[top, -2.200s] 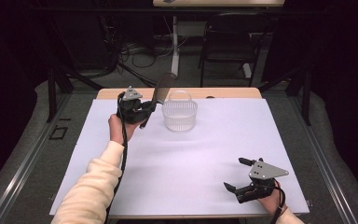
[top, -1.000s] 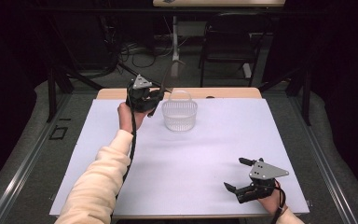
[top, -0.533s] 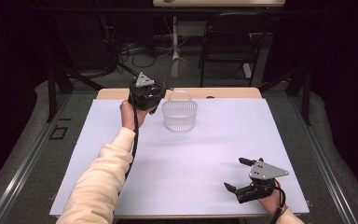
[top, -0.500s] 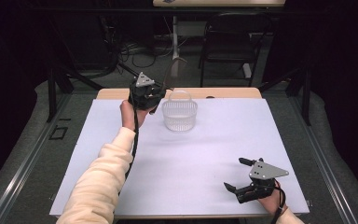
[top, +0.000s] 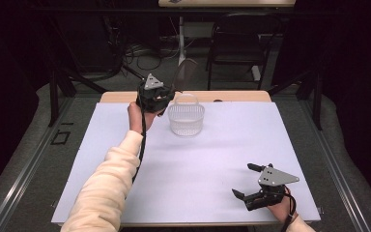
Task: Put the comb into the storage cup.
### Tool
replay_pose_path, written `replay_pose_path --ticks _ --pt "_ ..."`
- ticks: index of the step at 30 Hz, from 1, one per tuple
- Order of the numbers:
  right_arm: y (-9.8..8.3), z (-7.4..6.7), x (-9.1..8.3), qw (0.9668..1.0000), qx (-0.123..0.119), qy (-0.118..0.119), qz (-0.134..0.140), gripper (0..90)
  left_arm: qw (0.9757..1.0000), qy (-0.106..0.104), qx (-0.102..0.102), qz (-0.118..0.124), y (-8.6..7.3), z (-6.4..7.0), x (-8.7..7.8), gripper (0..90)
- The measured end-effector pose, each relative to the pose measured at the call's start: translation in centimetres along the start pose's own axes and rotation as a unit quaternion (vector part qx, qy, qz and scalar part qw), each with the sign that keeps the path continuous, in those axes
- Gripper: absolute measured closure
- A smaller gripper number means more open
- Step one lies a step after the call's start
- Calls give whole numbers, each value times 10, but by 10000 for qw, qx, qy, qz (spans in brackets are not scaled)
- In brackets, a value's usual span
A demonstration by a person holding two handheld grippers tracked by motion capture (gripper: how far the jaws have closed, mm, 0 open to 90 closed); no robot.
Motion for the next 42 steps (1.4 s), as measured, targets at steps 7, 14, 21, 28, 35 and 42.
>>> replay_pose_path --ticks 7,14,21,28,35,42 --pt "0 0 0 10000 11 4 2 0 10000 -52 12 26 0 0 4 722" --pt "0 0 0 10000 12 -5 2 0 10000 -51 61 44 4 1 8 722" --pt "0 0 0 10000 5 0 3 0 9998 -91 114 96 6 2 12 722" --pt "0 0 0 10000 9 1 1 0 9997 -134 179 129 7 4 17 722" --pt "0 0 -1 10000 19 1 3 0 9994 -153 257 145 8 5 21 721" --pt "0 0 0 10000 18 1 2 0 9990 -180 390 150 10 7 24 721"
Point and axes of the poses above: each handheld gripper's, and its own axes: x roughly forward along the jaws, y roughly out of its top, z roughly to its right, the point moved 5 cm from there along x, roughly forward along the jaws, and after that the axes turned 15 degrees about x, right-handed, at the moved point
